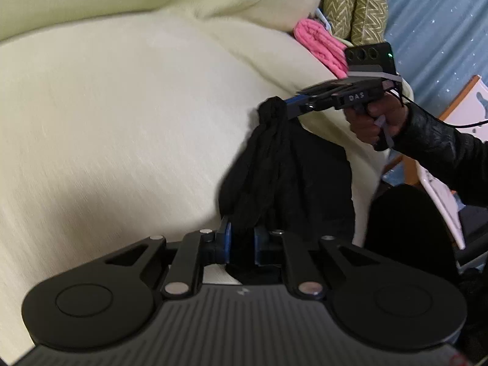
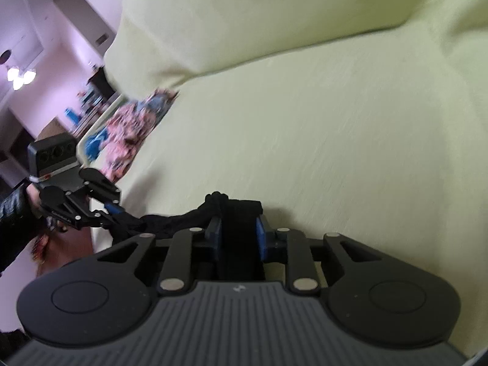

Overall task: Fold clothes
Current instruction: 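Lower the left gripper onto the black trousers bundle and close on its edge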

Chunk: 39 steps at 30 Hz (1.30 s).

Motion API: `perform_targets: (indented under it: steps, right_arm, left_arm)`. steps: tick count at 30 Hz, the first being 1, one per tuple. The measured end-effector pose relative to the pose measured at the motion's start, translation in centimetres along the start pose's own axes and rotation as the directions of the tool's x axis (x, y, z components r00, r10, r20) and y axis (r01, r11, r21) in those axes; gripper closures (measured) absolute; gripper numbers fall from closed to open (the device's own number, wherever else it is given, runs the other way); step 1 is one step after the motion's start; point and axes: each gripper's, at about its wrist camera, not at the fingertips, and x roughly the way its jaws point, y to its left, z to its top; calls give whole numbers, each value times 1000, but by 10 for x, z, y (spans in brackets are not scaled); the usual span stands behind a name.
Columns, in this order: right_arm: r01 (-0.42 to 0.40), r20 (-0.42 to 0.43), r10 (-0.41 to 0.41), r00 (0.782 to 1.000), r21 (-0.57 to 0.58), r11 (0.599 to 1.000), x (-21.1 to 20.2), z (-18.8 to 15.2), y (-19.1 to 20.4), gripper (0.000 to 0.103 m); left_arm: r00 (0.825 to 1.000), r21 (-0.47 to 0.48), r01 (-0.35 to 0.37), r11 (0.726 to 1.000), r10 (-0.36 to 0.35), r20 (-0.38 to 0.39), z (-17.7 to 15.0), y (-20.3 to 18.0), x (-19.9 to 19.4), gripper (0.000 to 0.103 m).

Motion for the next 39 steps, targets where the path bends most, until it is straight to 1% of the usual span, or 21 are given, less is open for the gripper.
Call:
perform_targets:
  steps: [2, 5, 7, 8, 9, 10, 12, 14, 15, 17, 19, 20, 21, 23, 25, 28, 29, 32, 36, 37, 39]
  right_arm:
    - [58, 19, -58, 998, 19, 998, -3, -3, -6, 84]
    - [64, 15, -65, 998, 66, 996, 0, -9, -14, 83]
    - [72, 13, -74, 997, 95, 993, -1, -11, -17, 82]
    - [82, 12, -84, 996, 109, 991, -4, -11, -17, 79]
    - [97, 11, -99, 995, 116, 989, -4, -11, -17, 70]
    - [124, 13, -126, 992, 111, 986, -6, -10, -13, 63]
    - [197, 13, -199, 980, 84, 977, -9, -8, 1, 63]
    - [253, 33, -255, 967, 38, 967, -23, -10, 22, 63]
    - [277, 45, -277, 960, 7, 961, -31, -13, 34, 63]
    - [313, 72, -309, 948, -56, 948, -44, -20, 60, 63]
    - [346, 95, -336, 937, -134, 929, -58, -36, 87, 63]
    - [368, 102, -355, 929, -176, 913, -62, -45, 99, 63]
    - [389, 110, -374, 921, -218, 895, -66, -55, 112, 63]
    - [419, 114, -404, 908, -296, 858, -70, -77, 132, 63]
    - [434, 109, -424, 899, -344, 833, -74, -95, 146, 63]
    - [431, 97, -425, 900, -350, 832, -76, -111, 157, 63]
    - [434, 98, -429, 898, -349, 830, -76, -114, 159, 63]
    - [437, 95, -432, 897, -346, 830, -76, -119, 162, 63]
    - [441, 104, -434, 895, -354, 825, -80, -121, 159, 63]
    - [439, 102, -432, 896, -351, 827, -81, -122, 157, 63]
    - [437, 97, -431, 897, -346, 830, -81, -122, 152, 63]
  left_arm:
    - [999, -25, -23, 999, 23, 40, 4, 8, -3, 90]
    - [999, -54, -26, 998, 28, 41, 7, 17, 2, 90]
    - [999, -69, -29, 997, 32, 36, 5, 19, 3, 86]
    - [999, -83, -31, 996, 34, 41, 3, 20, 1, 80]
    - [998, -105, -37, 994, 42, 49, 1, 22, -2, 71]
    - [996, -124, -54, 991, 61, 58, -2, 22, -6, 67]
    - [990, -156, -105, 982, 119, 79, -7, 19, -18, 60]
    - [978, -153, -172, 973, 188, 94, -12, 8, -31, 60]
    - [966, -122, -230, 966, 242, 95, -14, -5, -36, 60]
    - [927, -13, -362, 932, 361, 103, -21, -42, -41, 58]
    - [874, 113, -482, 869, 469, 125, -30, -83, -42, 53]
    - [860, 166, -509, 845, 493, 132, -33, -103, -38, 50]
    - [849, 222, -528, 820, 509, 140, -39, -126, -31, 50]
    - [839, 327, -543, 774, 520, 162, -53, -171, -14, 48]
    - [818, 421, -568, 707, 541, 197, -72, -211, 10, 47]
    - [783, 526, -603, 600, 572, 244, -98, -255, 48, 47]
    - [762, 555, -621, 553, 593, 262, -106, -265, 62, 47]
    - [681, 632, -671, 387, 659, 319, -123, -279, 102, 46]
    - [583, 657, -712, 247, 729, 358, -136, -272, 136, 44]
    - [574, 664, -712, 228, 733, 364, -139, -269, 138, 44]
    - [548, 679, -716, 166, 736, 398, -142, -268, 144, 42]
